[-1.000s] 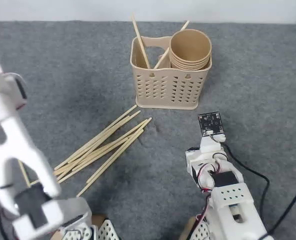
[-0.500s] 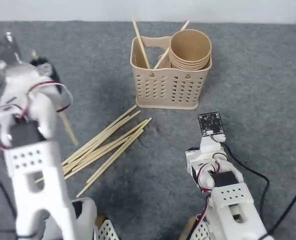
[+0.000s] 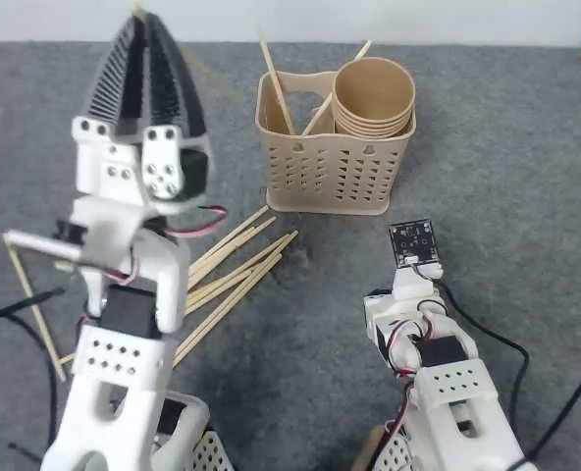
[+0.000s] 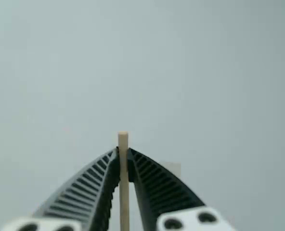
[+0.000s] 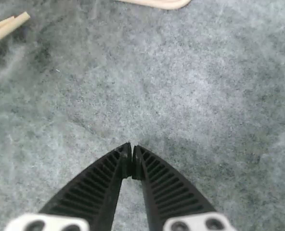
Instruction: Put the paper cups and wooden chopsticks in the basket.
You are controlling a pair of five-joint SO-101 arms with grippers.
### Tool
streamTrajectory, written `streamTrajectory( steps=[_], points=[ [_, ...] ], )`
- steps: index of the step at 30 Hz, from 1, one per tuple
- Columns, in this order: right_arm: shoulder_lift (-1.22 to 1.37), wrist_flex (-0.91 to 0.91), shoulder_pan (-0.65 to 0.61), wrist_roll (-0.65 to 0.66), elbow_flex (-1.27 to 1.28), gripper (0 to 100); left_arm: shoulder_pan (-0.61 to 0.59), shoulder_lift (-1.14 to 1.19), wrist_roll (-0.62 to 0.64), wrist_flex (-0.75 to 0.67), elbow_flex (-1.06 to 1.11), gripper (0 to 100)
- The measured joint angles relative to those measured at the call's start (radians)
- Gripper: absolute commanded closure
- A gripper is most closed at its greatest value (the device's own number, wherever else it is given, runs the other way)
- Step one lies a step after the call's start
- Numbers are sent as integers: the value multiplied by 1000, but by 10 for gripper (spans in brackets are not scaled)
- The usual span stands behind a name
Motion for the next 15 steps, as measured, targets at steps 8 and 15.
streamTrajectory(
  steps=[8,15],
  points=[
    [0,0,0,0,0,977,112,184,-97,-160,-98,987],
    [0,0,0,2,0,977,120,466,-124,-298,-98,987]
  ],
)
